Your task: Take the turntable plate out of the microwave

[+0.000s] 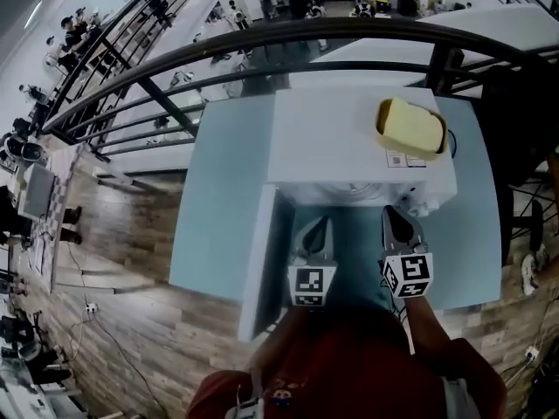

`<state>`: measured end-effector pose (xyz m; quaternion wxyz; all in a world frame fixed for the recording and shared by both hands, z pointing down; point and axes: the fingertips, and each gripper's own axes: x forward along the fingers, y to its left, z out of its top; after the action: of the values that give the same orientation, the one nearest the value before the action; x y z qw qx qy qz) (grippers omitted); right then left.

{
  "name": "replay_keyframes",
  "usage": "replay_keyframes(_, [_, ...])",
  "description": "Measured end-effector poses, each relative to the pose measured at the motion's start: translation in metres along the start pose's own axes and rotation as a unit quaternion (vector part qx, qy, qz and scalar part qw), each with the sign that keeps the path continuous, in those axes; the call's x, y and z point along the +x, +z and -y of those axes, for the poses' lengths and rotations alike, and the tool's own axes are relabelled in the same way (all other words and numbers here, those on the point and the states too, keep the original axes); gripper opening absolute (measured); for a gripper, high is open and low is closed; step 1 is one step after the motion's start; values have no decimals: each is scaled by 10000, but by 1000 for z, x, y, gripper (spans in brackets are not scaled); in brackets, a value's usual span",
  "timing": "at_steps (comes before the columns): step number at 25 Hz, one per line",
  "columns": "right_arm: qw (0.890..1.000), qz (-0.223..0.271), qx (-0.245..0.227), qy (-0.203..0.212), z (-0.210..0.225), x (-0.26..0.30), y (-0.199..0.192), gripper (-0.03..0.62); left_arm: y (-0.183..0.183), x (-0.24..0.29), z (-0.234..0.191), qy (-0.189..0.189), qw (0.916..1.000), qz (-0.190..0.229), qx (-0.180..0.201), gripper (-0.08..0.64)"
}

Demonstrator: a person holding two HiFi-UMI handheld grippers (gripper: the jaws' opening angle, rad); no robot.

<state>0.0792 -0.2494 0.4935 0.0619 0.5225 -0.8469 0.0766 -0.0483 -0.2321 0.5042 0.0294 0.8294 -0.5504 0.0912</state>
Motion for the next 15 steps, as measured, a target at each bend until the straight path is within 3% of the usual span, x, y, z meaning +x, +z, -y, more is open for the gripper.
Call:
replay_keyframes(5, [9992, -250, -115, 306, -3, 23, -5, 0, -4, 6, -10, 176, 9998, -100, -61, -3])
replay_keyframes(15, [9971, -280, -617, 348, -8, 34, -17, 0, -16, 0, -17, 226, 9996, -116, -94, -2])
